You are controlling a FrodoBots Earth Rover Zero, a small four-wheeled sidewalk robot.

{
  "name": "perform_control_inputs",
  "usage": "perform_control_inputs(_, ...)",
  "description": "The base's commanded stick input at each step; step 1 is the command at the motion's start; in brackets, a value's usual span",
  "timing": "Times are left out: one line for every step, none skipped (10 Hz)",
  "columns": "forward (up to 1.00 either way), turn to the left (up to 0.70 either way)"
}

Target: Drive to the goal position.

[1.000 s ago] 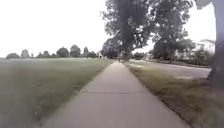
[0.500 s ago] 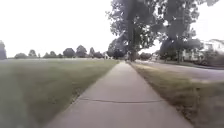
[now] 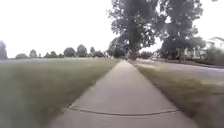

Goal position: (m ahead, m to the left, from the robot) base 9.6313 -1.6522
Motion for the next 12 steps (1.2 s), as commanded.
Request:
perform_control_inputs(0.70, 0.00)
perform_control_inputs(0.70, 0.00)
perform_control_inputs(0.70, 0.00)
perform_control_inputs(0.70, -0.10)
perform_control_inputs(0.70, -0.26)
perform_control_inputs(0.70, -0.35)
perform_control_inputs(0.70, -0.27)
perform_control_inputs(0.70, -0.06)
perform_control_inputs(0.70, 0.00)
perform_control_inputs(0.70, 0.00)
perform_control_inputs(0.70, 0.00)
perform_control_inputs(0.70, 0.00)
